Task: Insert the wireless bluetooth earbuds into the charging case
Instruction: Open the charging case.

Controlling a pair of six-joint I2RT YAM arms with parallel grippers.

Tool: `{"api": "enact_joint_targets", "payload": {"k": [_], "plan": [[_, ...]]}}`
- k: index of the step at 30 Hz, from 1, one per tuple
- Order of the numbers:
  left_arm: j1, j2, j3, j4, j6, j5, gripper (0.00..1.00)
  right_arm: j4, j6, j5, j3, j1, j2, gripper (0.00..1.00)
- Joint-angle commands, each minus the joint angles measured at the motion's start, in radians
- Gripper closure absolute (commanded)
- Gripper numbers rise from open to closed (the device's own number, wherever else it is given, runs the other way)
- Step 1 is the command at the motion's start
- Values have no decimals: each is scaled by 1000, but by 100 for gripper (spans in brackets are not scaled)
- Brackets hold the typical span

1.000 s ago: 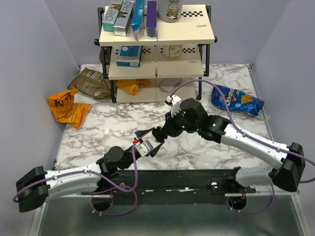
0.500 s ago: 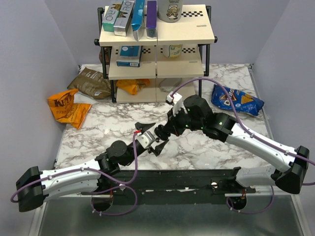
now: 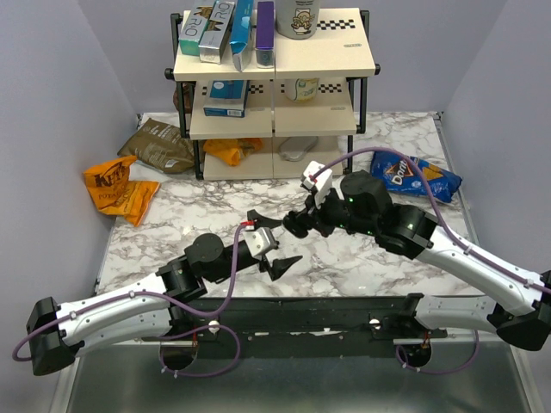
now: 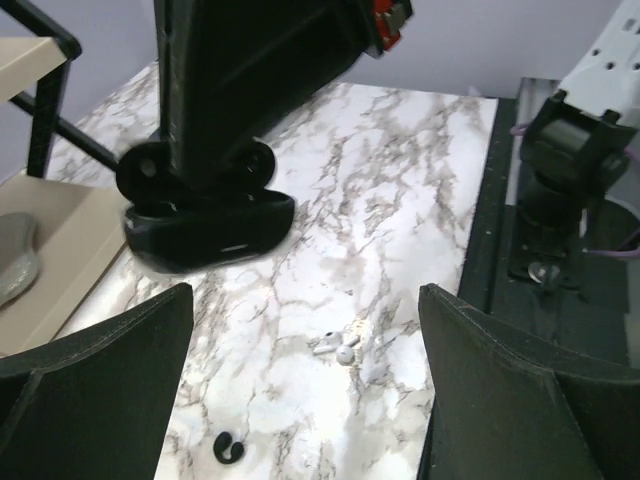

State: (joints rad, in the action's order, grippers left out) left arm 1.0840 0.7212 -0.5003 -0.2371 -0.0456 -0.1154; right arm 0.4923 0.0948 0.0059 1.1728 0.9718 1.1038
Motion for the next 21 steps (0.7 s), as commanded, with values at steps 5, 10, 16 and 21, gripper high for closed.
{"api": "enact_joint_targets", "payload": {"k": [5, 10, 16, 21], "plan": [[-291, 32, -81, -2, 203, -591, 1, -38, 215, 2, 30, 11, -93, 99], [-375, 147, -133, -93, 270, -737, 1, -60, 259, -41, -8, 54, -136, 99], [-380, 204, -149, -214, 328, -681, 1, -28, 266, -23, -18, 117, -116, 99], [-383, 196, -165, -182, 342, -627, 1, -26, 257, -27, -24, 130, -108, 99]]}}
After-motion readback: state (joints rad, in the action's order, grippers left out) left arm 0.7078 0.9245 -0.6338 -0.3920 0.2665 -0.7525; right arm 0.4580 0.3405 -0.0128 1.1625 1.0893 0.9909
